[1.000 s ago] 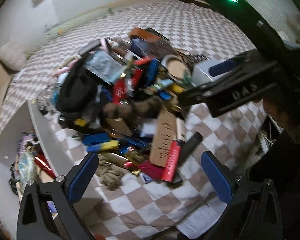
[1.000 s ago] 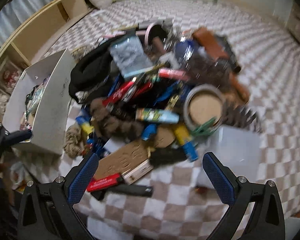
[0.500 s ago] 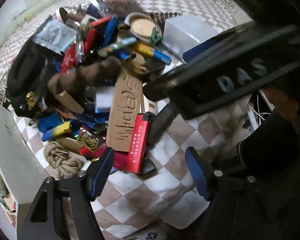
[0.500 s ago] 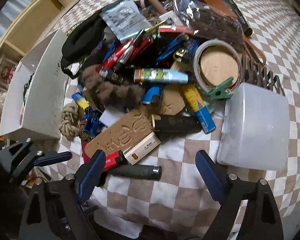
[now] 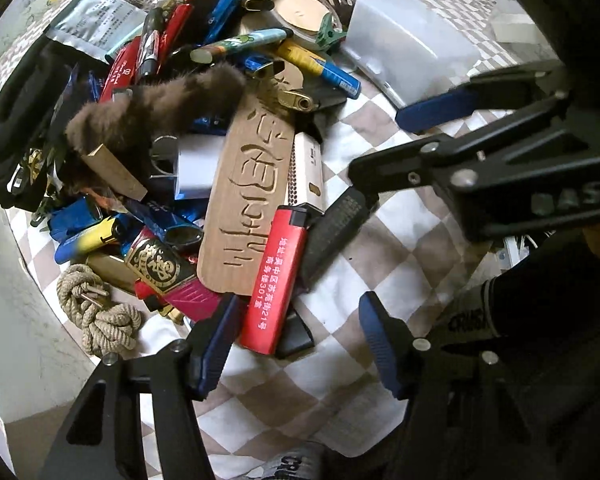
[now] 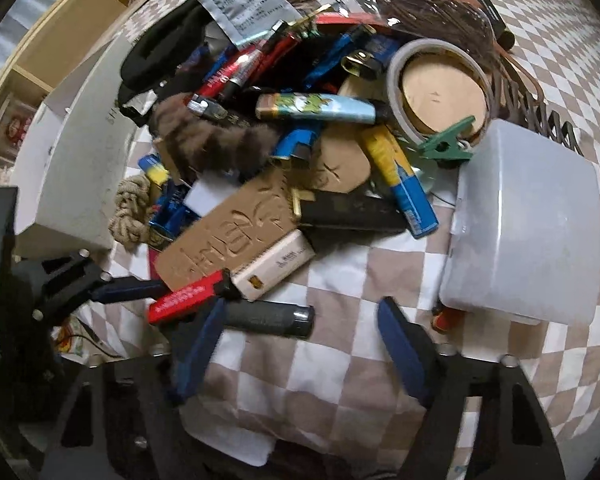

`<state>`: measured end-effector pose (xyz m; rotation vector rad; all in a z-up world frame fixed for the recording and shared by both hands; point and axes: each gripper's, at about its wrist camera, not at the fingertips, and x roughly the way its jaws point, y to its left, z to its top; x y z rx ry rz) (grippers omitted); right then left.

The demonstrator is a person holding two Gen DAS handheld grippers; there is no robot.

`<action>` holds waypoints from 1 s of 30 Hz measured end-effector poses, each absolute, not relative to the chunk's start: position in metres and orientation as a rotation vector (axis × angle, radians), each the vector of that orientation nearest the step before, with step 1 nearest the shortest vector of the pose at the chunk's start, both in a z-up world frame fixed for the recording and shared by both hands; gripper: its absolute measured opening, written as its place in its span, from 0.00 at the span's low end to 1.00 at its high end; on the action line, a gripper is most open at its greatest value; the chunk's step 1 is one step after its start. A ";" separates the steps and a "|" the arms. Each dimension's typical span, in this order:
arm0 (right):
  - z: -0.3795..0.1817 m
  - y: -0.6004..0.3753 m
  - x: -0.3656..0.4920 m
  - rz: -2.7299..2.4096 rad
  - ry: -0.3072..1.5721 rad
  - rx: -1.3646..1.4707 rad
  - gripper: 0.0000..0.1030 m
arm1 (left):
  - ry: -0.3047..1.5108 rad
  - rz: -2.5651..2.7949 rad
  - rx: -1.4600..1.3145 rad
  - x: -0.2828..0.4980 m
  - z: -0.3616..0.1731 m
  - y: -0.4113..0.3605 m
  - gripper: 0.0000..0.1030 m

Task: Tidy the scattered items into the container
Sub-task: 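Lower the left tool toward the red lighter in the pile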

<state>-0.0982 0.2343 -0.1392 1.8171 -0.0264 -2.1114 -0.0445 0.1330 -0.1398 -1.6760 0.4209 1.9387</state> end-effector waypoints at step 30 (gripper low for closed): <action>-0.178 0.162 -0.058 -1.928 0.572 1.524 0.54 | 0.250 1.953 -1.802 -0.033 -0.174 0.088 0.22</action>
